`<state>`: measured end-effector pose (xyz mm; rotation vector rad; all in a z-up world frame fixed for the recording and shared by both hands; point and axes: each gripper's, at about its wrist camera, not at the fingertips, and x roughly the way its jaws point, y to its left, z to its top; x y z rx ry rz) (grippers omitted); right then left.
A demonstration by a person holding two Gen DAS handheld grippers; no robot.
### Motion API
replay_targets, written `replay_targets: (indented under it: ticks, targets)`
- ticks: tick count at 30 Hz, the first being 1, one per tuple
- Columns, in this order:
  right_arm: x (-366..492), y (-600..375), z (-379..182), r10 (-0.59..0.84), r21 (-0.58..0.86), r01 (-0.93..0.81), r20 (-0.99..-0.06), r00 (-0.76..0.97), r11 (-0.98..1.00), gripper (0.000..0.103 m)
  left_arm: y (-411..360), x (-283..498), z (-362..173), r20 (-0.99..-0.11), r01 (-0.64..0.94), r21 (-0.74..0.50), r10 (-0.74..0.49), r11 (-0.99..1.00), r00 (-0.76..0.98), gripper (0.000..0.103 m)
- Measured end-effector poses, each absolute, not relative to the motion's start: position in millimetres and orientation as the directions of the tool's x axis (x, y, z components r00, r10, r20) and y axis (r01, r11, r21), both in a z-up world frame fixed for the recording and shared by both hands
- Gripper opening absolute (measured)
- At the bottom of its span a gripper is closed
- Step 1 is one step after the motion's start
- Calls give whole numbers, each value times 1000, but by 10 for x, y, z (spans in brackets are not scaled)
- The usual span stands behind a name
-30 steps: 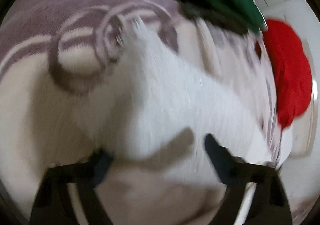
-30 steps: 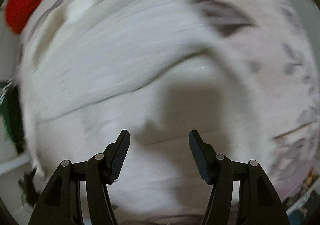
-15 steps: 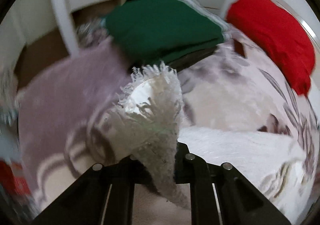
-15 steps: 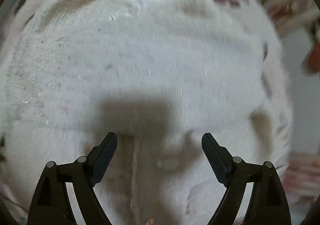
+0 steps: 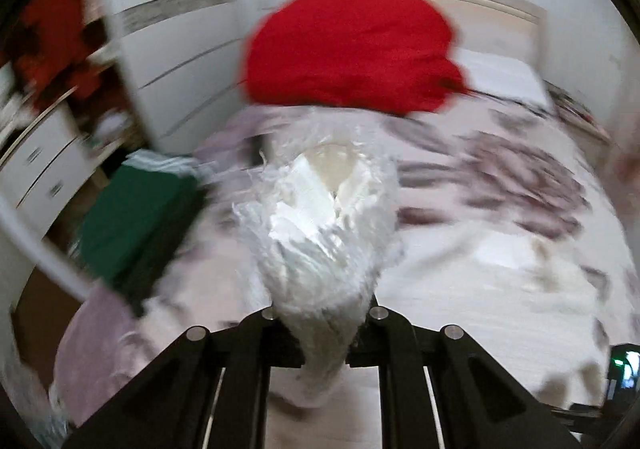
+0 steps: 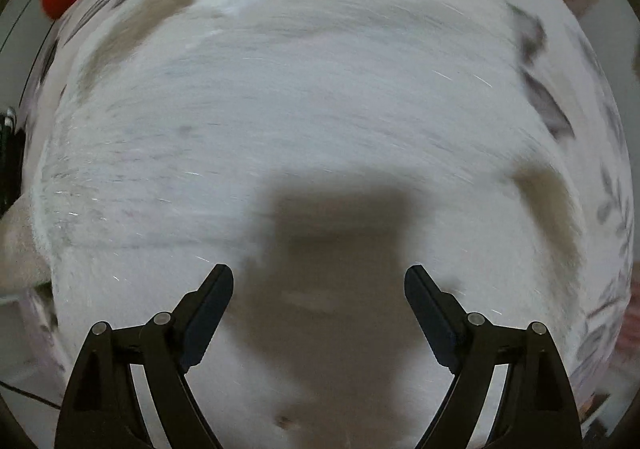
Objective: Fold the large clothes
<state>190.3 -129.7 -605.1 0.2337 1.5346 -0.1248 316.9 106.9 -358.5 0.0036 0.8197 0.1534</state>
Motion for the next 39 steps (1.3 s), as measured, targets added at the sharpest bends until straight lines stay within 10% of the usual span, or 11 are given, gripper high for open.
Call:
replay_targets:
  ticks: [9, 17, 19, 21, 23, 29, 39]
  targets:
    - [973, -3392, -6371, 134, 162, 506, -987, 93, 847, 87, -1374, 3215, -4089, -816, 261, 76, -90, 962, 571, 9]
    - [561, -4563, -6706, 224, 242, 535, -970, 99, 810, 87, -2284, 3334, -4839, -918, 355, 141, -12, 924, 397, 17]
    - [516, -4486, -6583, 239, 257, 481, -966, 100, 838, 88, -2253, 3310, -4835, -924, 344, 123, -19, 931, 381, 26]
    - [324, -4514, -6495, 298, 314, 470, -948, 109, 825, 89, -2195, 3314, -4782, -929, 344, 78, -57, 936, 365, 71]
    - [304, -4772, -6420, 344, 362, 486, -930, 129, 795, 89, -2110, 3332, -4704, -933, 345, 22, -105, 938, 343, 86]
    - [551, -5184, -6133, 502, 515, 553, -844, 190, 655, 88, -1561, 3260, -4303, -921, 229, 6, -83, 973, 379, 86]
    - [2289, -3609, -5776, 664, 666, 427, -726, 180, 612, 78, 141, 3646, -4916, -856, -83, 388, 392, 918, 337, 86]
